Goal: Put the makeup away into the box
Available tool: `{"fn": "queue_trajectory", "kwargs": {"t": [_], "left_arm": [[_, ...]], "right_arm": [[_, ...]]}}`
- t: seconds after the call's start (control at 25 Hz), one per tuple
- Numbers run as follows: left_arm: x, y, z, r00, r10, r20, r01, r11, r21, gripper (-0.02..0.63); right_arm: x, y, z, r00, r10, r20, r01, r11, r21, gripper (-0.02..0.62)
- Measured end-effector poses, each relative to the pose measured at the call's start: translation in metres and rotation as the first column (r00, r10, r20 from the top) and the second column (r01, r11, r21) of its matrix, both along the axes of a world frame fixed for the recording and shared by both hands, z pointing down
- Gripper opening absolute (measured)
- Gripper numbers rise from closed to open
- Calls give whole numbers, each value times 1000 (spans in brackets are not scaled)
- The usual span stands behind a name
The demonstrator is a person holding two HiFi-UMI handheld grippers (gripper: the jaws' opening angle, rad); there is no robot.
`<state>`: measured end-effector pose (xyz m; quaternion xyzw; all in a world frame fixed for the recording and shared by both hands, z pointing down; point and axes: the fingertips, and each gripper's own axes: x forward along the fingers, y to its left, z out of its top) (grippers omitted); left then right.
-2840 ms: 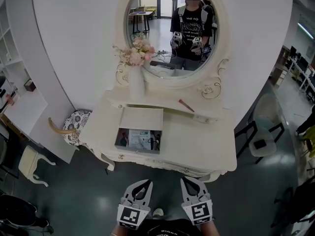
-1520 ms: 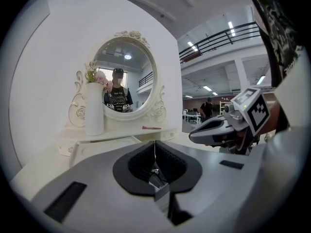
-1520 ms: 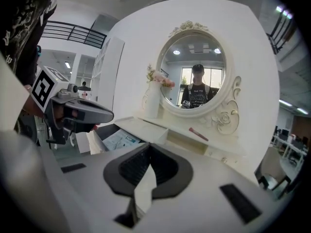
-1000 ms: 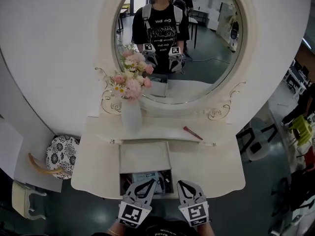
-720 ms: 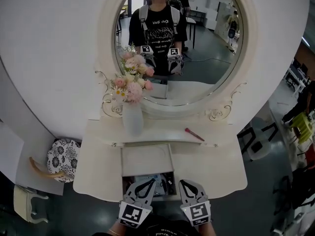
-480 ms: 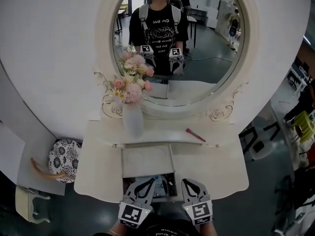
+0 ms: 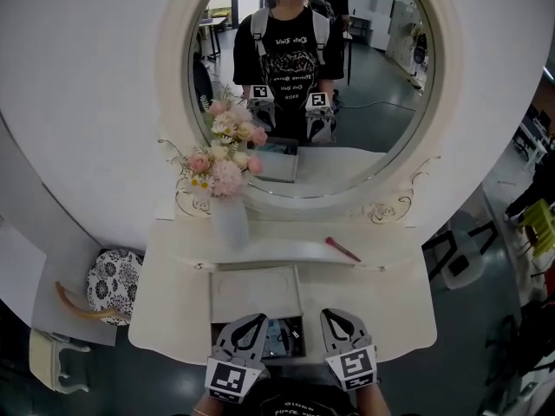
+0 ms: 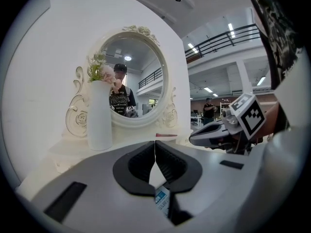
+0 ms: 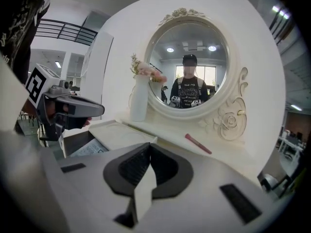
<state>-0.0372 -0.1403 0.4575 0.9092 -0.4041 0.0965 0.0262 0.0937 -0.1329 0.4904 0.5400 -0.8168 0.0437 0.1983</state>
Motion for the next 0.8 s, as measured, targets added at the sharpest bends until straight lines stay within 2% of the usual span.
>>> {"fn": "queue_trajectory", "kwargs": {"t": [0.48,0.8], "left_arm": [[11,-18,7,995,-99,-14,99,995,-34,17],[17,-26,16,988,-155,12,155,986,-58,17]], "right_arm": [[48,-43,0,999,19,-29,-19,1000,-22,11],[78,-82,-1,999,13,-29,-15,999,-46,12]]}}
